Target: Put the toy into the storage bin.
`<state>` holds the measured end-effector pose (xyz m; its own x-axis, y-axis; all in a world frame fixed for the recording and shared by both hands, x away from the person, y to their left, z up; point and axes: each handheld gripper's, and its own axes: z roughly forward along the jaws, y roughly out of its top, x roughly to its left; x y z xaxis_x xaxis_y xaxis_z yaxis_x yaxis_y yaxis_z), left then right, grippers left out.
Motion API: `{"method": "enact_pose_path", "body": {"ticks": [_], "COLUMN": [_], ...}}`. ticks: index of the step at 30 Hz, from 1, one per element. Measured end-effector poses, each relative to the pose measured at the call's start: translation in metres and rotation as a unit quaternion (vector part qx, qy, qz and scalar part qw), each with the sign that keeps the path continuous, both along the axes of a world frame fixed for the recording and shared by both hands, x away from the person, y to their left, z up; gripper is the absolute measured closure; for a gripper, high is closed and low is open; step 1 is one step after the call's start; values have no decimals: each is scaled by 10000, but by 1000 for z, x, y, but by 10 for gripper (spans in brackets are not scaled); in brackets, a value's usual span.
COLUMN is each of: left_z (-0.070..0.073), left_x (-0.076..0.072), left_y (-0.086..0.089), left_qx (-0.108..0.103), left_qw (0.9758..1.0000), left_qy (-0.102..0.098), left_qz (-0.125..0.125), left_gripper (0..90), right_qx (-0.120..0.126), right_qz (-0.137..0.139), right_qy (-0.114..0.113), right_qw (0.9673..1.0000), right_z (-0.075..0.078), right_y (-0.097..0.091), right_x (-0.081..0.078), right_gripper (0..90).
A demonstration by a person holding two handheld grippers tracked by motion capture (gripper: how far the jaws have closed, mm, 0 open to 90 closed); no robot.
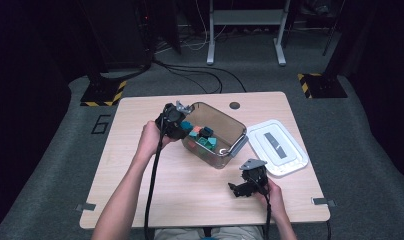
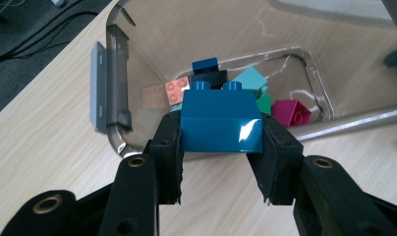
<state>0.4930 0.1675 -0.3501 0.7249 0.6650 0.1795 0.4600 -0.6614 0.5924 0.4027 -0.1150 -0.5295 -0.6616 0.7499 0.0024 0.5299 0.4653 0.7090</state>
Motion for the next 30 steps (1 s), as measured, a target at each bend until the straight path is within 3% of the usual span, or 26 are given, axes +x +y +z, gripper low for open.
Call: {"method": "enact_pose_path", "body": {"ticks": [6, 12, 15, 17, 21, 30], "left_z": [-3, -11, -16, -17, -15, -13], "left_x": [16, 34, 39, 39, 31, 11], "left_y": [-11, -22, -27, -27, -21, 5], "left_qx": [42, 73, 6, 24, -52, -161], "left_qw": [10000, 9996, 9990, 9988, 9987, 9982], "left_qy": [55, 244, 419, 426, 406, 245], "left_qz": [45, 106, 172, 244, 303, 529], "left_gripper": [587, 582, 487, 353, 201, 77], "right_qx": [0, -1, 5, 6, 0, 0], "right_qz": [2, 6, -7, -10, 4, 2], "right_qy": [-1, -1, -1, -1, -2, 1], "right_qw": [10000, 10000, 10000, 10000, 10000, 10000], "right_z": [0, 0, 0, 0, 0, 0], "right_y": [0, 0, 0, 0, 0, 0], "right_x": [0, 0, 0, 0, 0, 0], "right_gripper": [0, 0, 0, 0, 0, 0]}}
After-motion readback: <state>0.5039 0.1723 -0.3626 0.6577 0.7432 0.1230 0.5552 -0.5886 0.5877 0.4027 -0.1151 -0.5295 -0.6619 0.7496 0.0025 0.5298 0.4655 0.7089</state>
